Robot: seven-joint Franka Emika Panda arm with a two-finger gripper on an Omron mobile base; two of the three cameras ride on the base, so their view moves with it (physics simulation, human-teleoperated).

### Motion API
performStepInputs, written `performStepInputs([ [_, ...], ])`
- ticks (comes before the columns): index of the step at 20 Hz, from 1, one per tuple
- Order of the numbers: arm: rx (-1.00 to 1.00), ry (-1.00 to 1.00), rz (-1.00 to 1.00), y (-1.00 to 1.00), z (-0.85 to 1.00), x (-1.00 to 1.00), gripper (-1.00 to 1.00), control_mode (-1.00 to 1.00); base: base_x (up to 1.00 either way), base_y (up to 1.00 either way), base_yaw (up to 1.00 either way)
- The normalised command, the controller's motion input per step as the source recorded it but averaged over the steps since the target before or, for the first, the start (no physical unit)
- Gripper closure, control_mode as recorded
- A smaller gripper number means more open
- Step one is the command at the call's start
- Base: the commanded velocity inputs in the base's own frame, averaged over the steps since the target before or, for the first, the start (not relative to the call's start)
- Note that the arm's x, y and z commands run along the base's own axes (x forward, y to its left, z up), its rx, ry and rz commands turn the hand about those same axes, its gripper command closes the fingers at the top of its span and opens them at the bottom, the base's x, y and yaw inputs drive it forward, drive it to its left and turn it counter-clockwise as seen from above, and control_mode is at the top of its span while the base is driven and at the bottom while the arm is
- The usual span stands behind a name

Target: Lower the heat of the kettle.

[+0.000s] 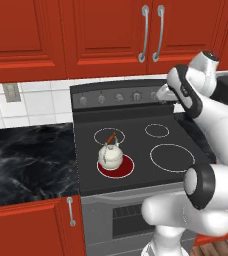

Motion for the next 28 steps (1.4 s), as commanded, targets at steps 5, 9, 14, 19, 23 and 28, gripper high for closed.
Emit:
performStepInputs([
  [5, 0.00, -0.47, 0.17, 0.93, 0.00, 0.01, -1.00, -1.00, 0.00, 0.00, 0.00],
  [9, 0.00, -0.40, 0.17, 1.00, -0.02, 0.00, -1.00, -1.00, 0.00, 0.00, 0.00],
  [14, 0.01, -0.37, 0.07, 1.00, 0.03, 0.05, -1.00, -1.00, 0.00, 0.00, 0.00],
  [19, 0.00, -0.14, 0.00, 0.79, 0.33, 0.03, -1.00, -1.00, 0.00, 0.00, 0.00],
  [23, -0.01, 0.00, -0.03, 0.54, 0.31, 0.02, -1.00, -1.00, 0.00, 0.00, 0.00],
  [28, 0.00, 0.00, -0.02, 0.30, 0.11, 0.00, -1.00, -1.00, 0.00, 0.00, 0.00],
])
